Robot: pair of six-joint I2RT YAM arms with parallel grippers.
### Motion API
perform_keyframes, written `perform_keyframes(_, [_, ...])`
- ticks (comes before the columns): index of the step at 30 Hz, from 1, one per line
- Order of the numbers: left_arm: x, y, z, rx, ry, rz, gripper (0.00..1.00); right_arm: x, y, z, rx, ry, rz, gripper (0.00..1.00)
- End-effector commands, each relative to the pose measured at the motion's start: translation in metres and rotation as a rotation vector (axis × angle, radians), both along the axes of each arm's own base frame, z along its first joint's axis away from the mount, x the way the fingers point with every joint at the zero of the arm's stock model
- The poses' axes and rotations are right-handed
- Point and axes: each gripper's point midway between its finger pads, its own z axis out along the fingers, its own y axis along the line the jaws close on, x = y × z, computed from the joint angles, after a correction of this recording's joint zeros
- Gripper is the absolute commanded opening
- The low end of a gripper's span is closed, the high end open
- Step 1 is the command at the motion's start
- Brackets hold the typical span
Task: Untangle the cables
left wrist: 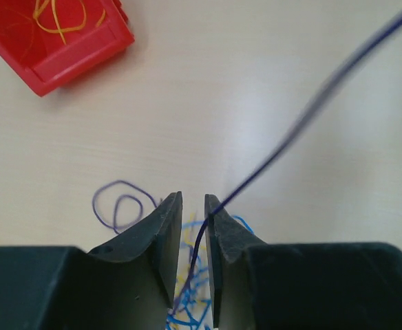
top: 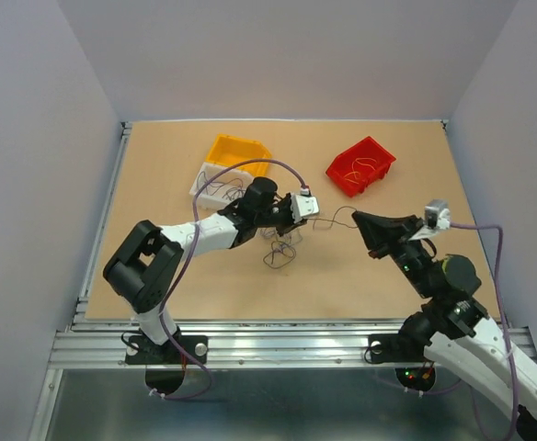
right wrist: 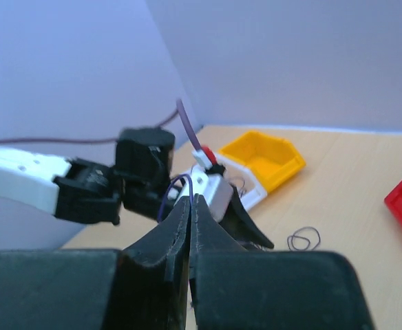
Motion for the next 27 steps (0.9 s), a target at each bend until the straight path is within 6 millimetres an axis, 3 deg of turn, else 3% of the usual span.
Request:
perform_keyframes(1, [0.004,-0.001,-0.016,0.092,0.01,0.003,0.3,-0.017,-0.05,0.021,0.139,-0.05,-0.142,0.01])
perform_keyframes(2, [0.004,-0.002,-0.019,0.106,0.009,-0.003,0.3,-0.032,-0.067,0.033,0.196,-0.094,-0.155,0.01])
perform_keyframes(3, [0.006,-0.002,-0.027,0.135,0.018,0.008,0.26,-0.035,-0.079,0.029,0.208,-0.08,-0.193,0.0])
perform_keyframes(5, [0.01,-0.003,-0.031,0.156,0.018,0.029,0.22,-0.045,-0.096,0.04,0.247,-0.084,-0.224,0.01])
perform_keyframes(7, [0.018,-0.002,-0.034,0.173,0.021,0.064,0.18,-0.04,-0.101,0.026,0.189,-0.001,-0.268,0.01])
perform_keyframes(11, [0.028,0.003,-0.035,0.195,0.013,0.116,0.15,-0.04,-0.111,0.026,0.224,0.005,-0.311,0.01])
perform_keyframes(15, [0.036,0.008,-0.022,0.163,0.006,0.154,0.1,-0.039,-0.11,0.024,0.223,0.01,-0.312,0.0])
perform_keyframes(18, [0.023,0.005,0.012,0.06,0.021,0.086,0.08,-0.036,-0.11,0.02,0.217,0.02,-0.321,0.01])
perform_keyframes(20, [0.015,0.005,0.025,0.031,0.028,0.056,0.06,-0.031,-0.109,0.017,0.203,0.032,-0.334,0.01])
perform_keyframes(23, [-0.004,0.004,0.045,-0.013,0.041,-0.011,0.06,-0.019,-0.094,0.01,0.135,0.068,-0.326,0.01])
perform_keyframes(27, [-0.024,0.005,0.072,-0.073,0.043,-0.067,0.02,0.01,-0.051,-0.01,-0.025,0.135,-0.253,0.0])
